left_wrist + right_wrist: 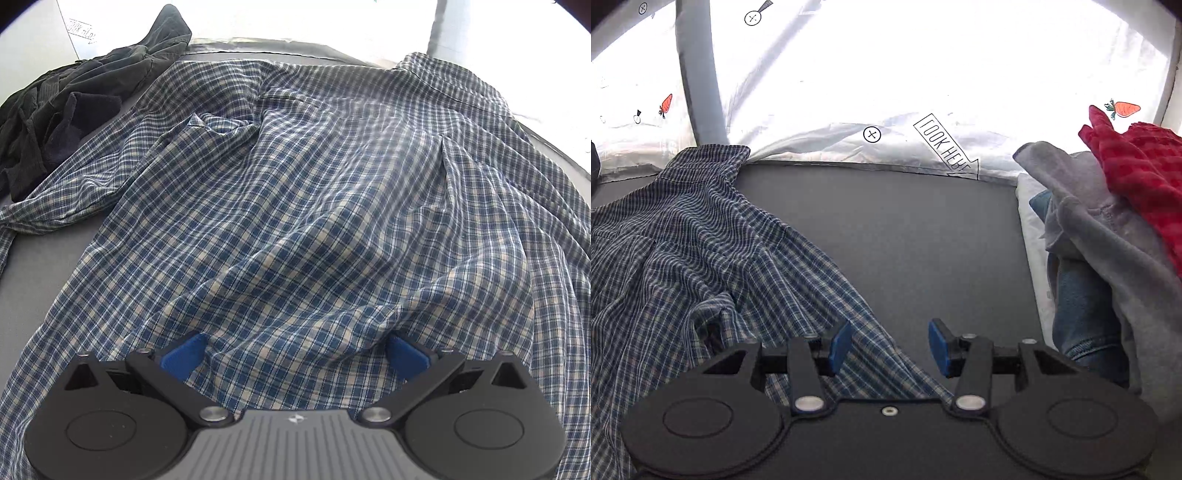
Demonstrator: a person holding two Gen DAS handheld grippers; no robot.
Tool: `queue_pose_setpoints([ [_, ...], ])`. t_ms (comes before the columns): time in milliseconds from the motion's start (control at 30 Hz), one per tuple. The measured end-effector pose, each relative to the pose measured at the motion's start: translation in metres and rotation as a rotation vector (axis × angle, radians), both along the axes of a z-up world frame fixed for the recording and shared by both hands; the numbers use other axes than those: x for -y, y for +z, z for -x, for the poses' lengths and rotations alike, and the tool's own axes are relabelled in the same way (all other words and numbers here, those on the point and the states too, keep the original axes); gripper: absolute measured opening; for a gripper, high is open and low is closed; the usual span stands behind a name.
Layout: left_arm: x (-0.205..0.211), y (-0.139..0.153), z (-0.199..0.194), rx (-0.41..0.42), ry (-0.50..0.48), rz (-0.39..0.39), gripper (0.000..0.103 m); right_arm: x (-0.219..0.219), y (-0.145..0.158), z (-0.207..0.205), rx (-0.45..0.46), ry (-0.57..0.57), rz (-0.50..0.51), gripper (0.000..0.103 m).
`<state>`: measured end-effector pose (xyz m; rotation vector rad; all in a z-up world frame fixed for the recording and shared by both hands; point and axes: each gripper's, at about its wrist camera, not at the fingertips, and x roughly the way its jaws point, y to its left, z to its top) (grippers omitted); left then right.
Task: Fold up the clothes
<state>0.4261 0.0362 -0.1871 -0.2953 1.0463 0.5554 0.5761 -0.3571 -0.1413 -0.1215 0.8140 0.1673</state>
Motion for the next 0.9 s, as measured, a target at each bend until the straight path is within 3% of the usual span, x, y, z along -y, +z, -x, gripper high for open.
queue_pose_setpoints([
  [233,-0.008,-0.001,-0.02,0.016,-0.01,-0.013,0.103,-0.059,-0.036,-0.097,-0.033,0.175,-0.113,0.052],
  [367,-0.011,-0.002,-0.026,0.03,0.005,-0.028,0.103,-0.083,-0.054,-0.134,-0.114,0.287,-0.108,0.052],
  [400,-0.011,-0.003,-0.028,0.031,0.016,-0.031,0.103,-0.089,-0.056,-0.136,-0.116,0.319,-0.082,0.043],
  [467,-0.014,-0.004,-0.033,0.035,0.039,-0.041,0.103,-0.101,-0.057,-0.136,-0.112,0.384,-0.015,0.01],
  [500,-0.016,-0.005,-0.035,0.04,0.049,-0.043,0.103,-0.1,-0.055,-0.14,-0.099,0.377,-0.007,0.003],
  [633,-0.025,-0.007,-0.042,0.053,0.072,-0.043,0.103,-0.097,-0.046,-0.16,-0.042,0.331,0.013,0.002],
  [733,-0.029,-0.008,-0.045,0.059,0.07,-0.046,0.103,-0.094,-0.048,-0.183,-0.049,0.248,-0.031,0.002],
  [833,-0.031,-0.009,-0.046,0.067,0.067,-0.051,0.103,-0.097,-0.055,-0.186,-0.057,0.233,-0.006,0.005],
  [867,-0.032,-0.009,-0.046,0.069,0.067,-0.053,0.103,-0.099,-0.057,-0.187,-0.059,0.228,0.004,0.012],
  [900,-0.032,-0.009,-0.046,0.071,0.066,-0.054,0.103,-0.097,-0.055,-0.182,-0.043,0.205,0.023,0.033],
])
